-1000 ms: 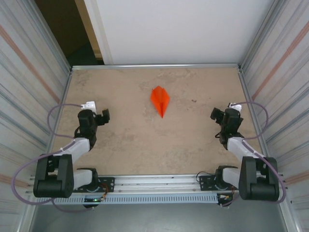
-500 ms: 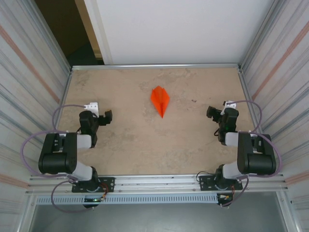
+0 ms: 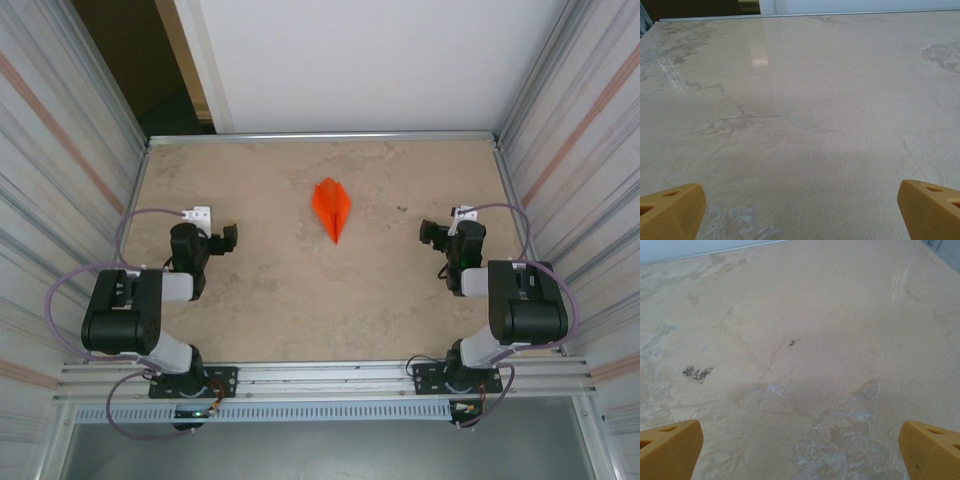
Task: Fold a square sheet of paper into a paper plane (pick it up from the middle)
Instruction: Reset both arms
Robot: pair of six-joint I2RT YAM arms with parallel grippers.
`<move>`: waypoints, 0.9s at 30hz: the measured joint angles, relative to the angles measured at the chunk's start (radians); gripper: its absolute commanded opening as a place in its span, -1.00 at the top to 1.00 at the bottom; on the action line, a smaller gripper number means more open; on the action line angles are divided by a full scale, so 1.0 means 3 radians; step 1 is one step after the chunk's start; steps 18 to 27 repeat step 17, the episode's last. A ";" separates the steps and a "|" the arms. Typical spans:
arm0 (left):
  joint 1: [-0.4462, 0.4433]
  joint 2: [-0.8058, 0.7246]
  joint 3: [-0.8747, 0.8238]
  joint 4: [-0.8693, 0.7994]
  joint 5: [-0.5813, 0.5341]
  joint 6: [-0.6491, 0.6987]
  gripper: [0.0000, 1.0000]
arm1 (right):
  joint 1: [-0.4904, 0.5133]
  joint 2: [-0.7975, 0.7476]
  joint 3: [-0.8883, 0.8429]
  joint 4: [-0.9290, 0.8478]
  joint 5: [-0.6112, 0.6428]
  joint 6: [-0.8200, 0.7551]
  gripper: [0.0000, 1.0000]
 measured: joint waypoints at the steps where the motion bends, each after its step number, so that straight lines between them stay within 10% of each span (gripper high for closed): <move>1: -0.0001 0.0000 0.0000 0.0000 -0.0001 0.0001 -0.97 | 0.0000 0.0000 0.0000 0.0000 0.0000 -0.0011 -0.98; 27: -0.0005 0.0004 0.0029 -0.0075 -0.0006 0.0025 -0.97 | 0.0000 0.0000 0.0000 0.0000 0.0000 -0.0025 -0.98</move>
